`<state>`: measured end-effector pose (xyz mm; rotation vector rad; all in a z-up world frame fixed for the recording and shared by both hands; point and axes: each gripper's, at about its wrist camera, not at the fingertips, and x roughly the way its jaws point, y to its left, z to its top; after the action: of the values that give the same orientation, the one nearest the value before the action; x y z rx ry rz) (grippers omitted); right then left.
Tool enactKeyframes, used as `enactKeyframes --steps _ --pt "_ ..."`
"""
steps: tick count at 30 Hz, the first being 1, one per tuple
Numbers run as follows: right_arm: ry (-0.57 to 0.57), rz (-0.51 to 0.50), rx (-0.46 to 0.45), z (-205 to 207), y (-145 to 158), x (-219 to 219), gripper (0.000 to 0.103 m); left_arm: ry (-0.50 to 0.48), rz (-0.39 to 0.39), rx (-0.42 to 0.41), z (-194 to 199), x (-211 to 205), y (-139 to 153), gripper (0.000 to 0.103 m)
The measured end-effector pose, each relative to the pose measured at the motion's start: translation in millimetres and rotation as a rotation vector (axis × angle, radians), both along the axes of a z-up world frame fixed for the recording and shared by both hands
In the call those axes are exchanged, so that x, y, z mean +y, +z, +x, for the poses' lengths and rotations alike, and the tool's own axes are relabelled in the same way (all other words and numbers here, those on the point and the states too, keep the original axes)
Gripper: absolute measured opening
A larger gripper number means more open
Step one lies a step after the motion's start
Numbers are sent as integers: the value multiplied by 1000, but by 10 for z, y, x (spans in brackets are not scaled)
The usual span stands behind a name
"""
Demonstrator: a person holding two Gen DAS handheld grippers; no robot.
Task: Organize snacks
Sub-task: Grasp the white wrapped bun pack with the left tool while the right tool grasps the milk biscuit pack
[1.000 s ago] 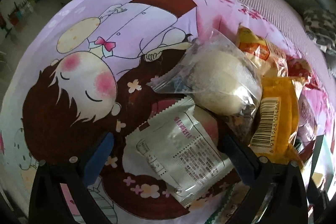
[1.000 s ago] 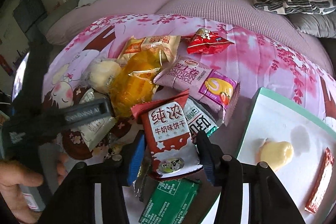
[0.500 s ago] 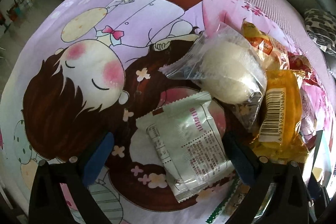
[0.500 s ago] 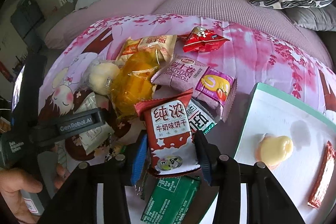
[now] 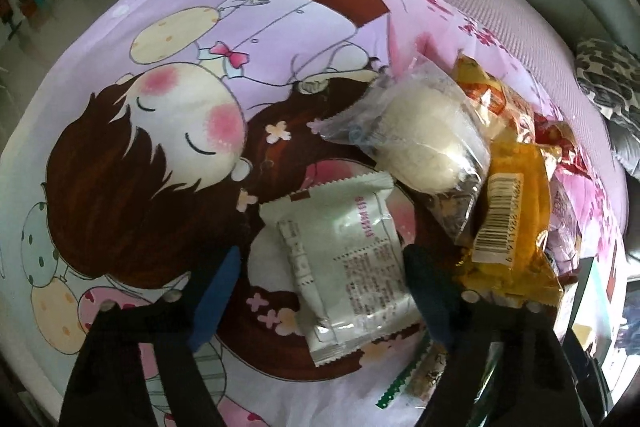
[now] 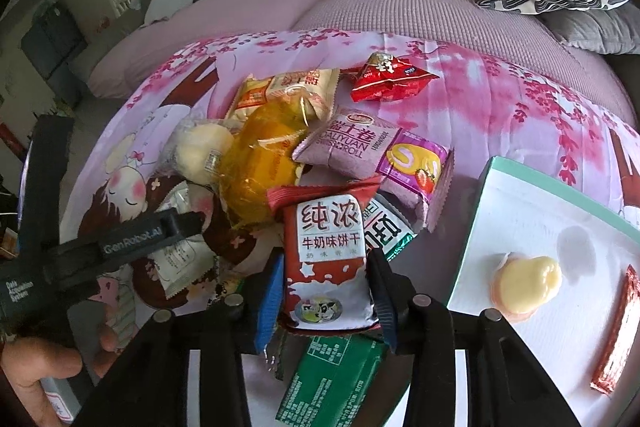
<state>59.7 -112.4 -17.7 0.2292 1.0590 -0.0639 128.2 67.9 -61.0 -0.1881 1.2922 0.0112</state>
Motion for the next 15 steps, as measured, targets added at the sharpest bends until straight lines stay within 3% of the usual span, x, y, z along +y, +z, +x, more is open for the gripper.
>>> enactKeyframes --steps 2,5,15 --pt "1 -3 0 3 0 10 44 -14 14 -3 -17 -59 -2 72" --pt "0 0 0 4 -1 4 44 -19 10 -9 0 -55 33 54" --pt "-7 9 -17 -8 30 -6 42 -12 -106 -21 -49 21 162 53"
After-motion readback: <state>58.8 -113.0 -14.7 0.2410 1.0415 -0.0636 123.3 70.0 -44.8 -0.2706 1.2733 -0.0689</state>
